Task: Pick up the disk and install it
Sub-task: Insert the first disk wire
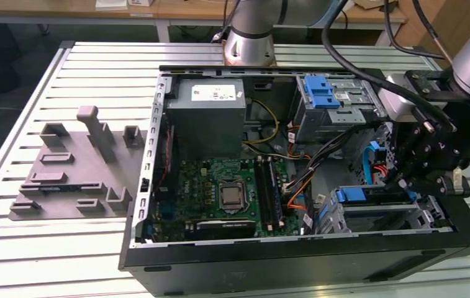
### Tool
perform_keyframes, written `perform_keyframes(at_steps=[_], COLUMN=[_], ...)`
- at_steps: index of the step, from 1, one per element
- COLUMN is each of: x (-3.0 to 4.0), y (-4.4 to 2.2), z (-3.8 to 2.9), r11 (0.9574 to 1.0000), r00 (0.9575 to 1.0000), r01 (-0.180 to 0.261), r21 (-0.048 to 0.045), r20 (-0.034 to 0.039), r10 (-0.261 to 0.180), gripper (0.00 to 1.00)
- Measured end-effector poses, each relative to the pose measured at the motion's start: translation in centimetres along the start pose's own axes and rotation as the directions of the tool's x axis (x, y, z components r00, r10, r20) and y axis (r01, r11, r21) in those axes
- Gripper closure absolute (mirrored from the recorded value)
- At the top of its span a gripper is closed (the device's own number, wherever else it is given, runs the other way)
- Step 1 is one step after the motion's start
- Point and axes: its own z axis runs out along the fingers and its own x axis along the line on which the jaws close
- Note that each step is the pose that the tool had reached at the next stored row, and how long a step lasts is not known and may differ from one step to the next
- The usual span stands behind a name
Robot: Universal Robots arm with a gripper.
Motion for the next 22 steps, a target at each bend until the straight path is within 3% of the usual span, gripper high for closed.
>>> perform_keyframes(at_steps=[16, 20, 21, 22], x=[0.00, 0.00, 0.00, 0.00], y=[-0.05, -0.05, -0.05, -0.05], z=[0.50, 0.04, -0.16, -0.36], r11=[1.0000, 1.0000, 1.0000, 1.0000], r00=[1.0000, 1.0000, 1.0000, 1.0000], r01=[0.000, 0.000, 0.000, 0.000], r21=[-0.0042, -0.0042, -0.0042, -0.0042], r20=[-0.0002, 0.0000, 0.0000, -0.0002], r10=[0.000, 0.000, 0.000, 0.000], gripper=[0.84, 0.83, 0.76, 0.76])
